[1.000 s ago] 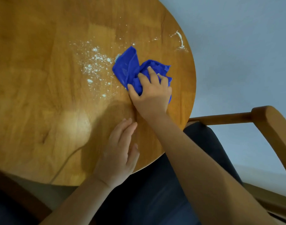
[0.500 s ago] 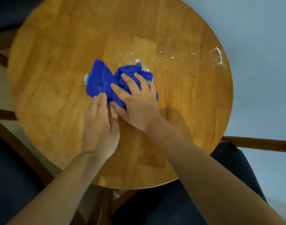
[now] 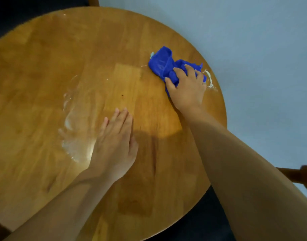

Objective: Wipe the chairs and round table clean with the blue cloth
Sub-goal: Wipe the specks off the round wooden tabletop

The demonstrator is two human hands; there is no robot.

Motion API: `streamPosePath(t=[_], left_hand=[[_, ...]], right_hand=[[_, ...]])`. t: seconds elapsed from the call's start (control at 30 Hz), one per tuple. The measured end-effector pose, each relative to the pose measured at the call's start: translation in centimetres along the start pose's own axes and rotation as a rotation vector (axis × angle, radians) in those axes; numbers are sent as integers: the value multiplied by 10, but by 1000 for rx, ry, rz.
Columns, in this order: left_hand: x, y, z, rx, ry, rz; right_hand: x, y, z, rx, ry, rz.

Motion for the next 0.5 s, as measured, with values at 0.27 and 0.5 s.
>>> streamPosePath(t=[0.27,0.5], left_hand=[[5,21,-37,-70,66,37],[-5,19,-41,-66,84,58]], right_hand=[[8,-20,-125,-9,375,22],[-20,-28,-159,42,615,19]])
Point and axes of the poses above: each hand's wrist, its own x-axis towards the middle knuckle, its own y-axis out of the palm, z = x × y, the point moved 9 cm from there along x, towards the middle knuckle, and after that the axes turned 8 degrees about -z, right-handed, at the moved point
